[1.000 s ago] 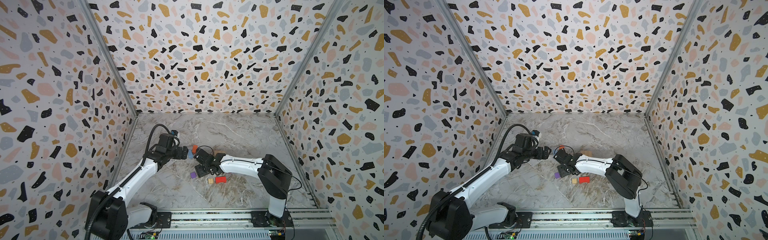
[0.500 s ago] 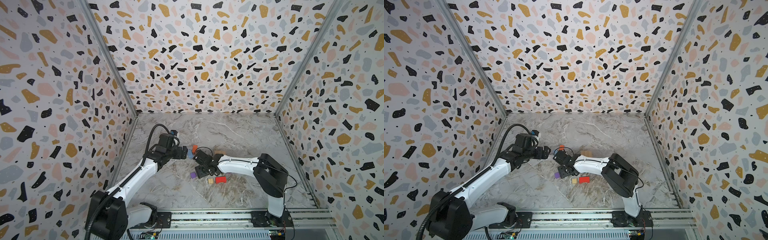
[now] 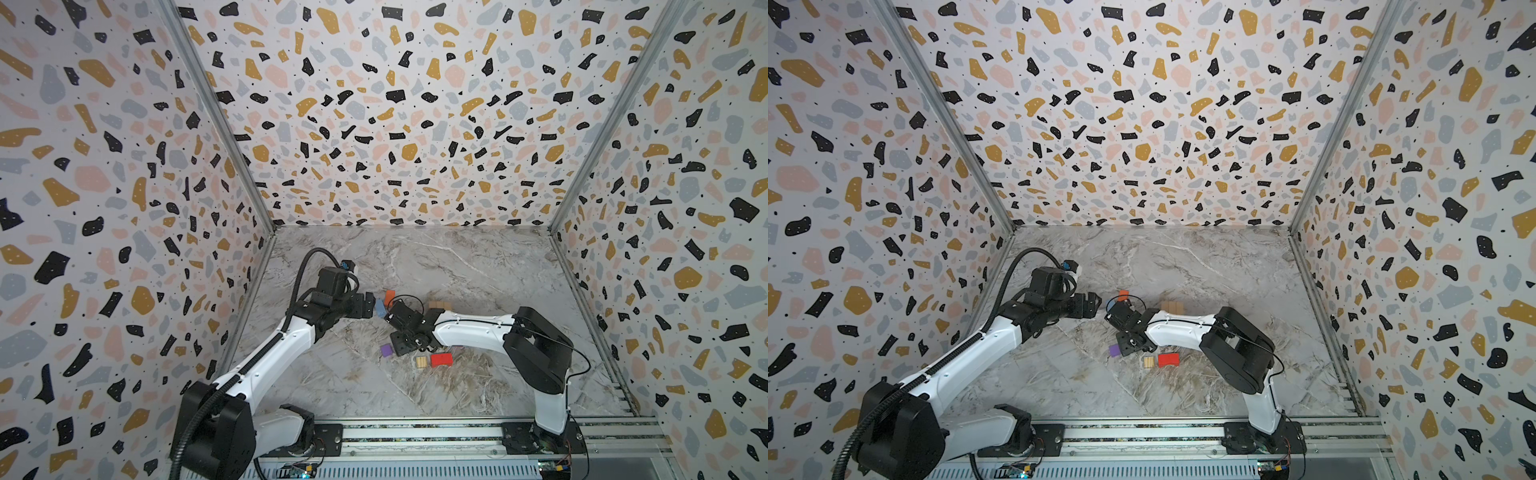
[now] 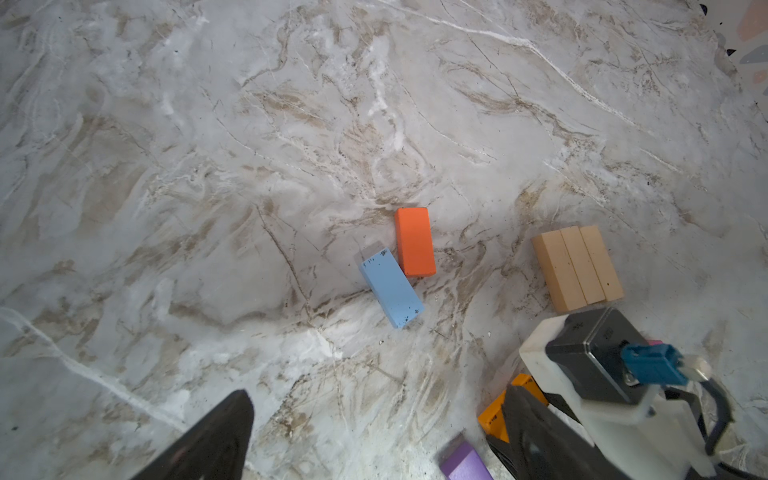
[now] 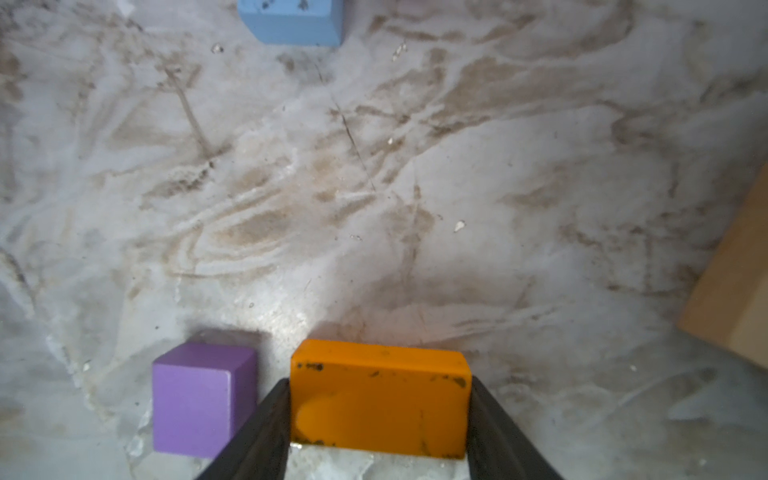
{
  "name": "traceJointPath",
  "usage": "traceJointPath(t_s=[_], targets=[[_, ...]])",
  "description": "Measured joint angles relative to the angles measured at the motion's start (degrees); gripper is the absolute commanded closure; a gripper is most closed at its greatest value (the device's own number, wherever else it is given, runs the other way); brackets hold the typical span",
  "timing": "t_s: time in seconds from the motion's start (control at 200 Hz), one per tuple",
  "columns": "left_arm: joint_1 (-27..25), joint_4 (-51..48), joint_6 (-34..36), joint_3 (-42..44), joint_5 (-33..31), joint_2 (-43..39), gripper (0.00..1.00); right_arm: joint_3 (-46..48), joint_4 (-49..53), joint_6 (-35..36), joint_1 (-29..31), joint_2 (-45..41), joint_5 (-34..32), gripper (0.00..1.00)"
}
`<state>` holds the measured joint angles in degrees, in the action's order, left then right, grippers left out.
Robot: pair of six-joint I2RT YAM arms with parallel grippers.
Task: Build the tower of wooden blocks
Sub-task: 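Carry the orange block with the right gripper over the three upright bars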
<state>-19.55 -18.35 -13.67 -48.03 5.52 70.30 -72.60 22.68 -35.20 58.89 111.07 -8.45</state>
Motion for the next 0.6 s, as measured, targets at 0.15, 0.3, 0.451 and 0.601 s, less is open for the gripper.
traceJointPath(t_s=[0.15, 0.3, 0.451, 0.601], targets=[[0.0, 0.0, 0.0, 0.0, 0.9, 0.0, 0.05, -0.3, 1.7, -2.1, -0.2, -0.3, -2.1, 0.49], [0.0, 0.3, 0.0, 0.0, 3.8, 0.0, 0.05, -0.3, 3.3, -4.1, -1.6, -3.6, -3.2, 0.51], [0.0, 1.3, 0.0, 0.5, 8.1, 0.0, 0.05, -0.3, 3.3, -5.3, -4.7, -8.8, -3.5, 0.51], [0.0, 3.1, -0.5, 1.4, 13.5, 0.2, 0.05, -0.3, 3.2, -5.5, -8.7, -10.8, -2.9, 0.52]])
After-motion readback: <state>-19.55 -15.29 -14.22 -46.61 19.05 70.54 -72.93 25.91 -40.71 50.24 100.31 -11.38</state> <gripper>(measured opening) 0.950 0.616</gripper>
